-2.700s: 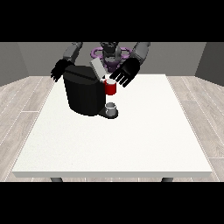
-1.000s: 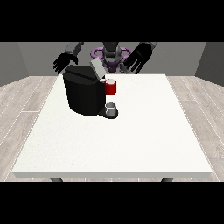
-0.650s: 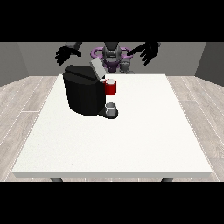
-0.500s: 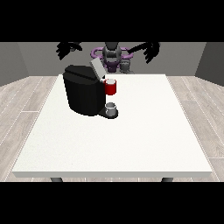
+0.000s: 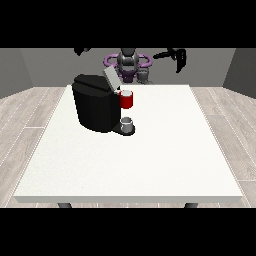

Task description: Insert the coffee pod into the coffee machine and close the lid

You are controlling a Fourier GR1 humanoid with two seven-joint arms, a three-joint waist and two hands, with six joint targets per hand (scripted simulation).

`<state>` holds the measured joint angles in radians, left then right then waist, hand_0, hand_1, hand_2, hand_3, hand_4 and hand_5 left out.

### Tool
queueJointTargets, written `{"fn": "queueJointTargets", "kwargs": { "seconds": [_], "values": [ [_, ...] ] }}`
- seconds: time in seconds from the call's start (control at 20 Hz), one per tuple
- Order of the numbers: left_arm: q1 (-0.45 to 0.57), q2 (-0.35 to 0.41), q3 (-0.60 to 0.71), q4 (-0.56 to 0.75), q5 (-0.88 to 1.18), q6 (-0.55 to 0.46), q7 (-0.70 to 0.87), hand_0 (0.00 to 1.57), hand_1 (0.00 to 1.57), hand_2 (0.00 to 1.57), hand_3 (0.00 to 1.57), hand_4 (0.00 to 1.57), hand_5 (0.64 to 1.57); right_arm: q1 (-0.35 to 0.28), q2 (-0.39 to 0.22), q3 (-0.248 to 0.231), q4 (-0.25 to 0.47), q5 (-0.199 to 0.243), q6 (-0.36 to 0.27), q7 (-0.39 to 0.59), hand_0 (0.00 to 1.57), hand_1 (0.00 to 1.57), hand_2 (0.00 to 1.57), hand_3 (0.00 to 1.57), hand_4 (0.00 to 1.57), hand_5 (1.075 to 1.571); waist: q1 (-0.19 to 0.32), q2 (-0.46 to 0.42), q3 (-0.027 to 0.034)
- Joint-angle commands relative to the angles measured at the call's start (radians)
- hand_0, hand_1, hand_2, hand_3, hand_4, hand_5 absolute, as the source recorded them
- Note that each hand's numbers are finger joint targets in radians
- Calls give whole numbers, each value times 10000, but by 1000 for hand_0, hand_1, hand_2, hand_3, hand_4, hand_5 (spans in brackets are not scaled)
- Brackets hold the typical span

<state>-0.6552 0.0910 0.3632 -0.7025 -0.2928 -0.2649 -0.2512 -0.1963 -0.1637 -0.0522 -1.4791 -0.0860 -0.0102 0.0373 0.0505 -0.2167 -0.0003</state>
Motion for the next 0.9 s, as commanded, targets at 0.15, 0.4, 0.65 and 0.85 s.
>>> {"fn": "queueJointTargets", "kwargs": {
  "seconds": [0.15, 0.4, 0.65, 0.85],
  "values": [
    [605, -194, 64, -1019, 1065, -983, 386, 0, 0, 0, 0, 57, 1571, -932, -500, -147, 389, 267, 202, 340, 0, 0, 0, 0, 239, 1571, 1057, 216, 4],
    [1587, -602, -404, -2117, 1417, -483, 653, 0, 0, 0, 0, 0, 1571, -707, 70, 593, 577, 839, 212, -215, 0, 0, 0, 0, 0, 1571, 962, 400, 5],
    [2077, -704, -815, -3648, 1884, -463, 1114, 0, 0, 0, 0, 112, 1571, -1615, -189, -197, 1380, 132, 731, -39, 0, 0, 0, 0, 0, 1571, 1045, 954, 6],
    [2642, -898, -1724, -4453, 2553, -32, 1628, 0, 0, 0, 0, 0, 1571, -1702, -160, -704, 2617, 139, 534, -984, 0, 0, 0, 0, 0, 1571, 1466, 1244, 9]
  ]
}}
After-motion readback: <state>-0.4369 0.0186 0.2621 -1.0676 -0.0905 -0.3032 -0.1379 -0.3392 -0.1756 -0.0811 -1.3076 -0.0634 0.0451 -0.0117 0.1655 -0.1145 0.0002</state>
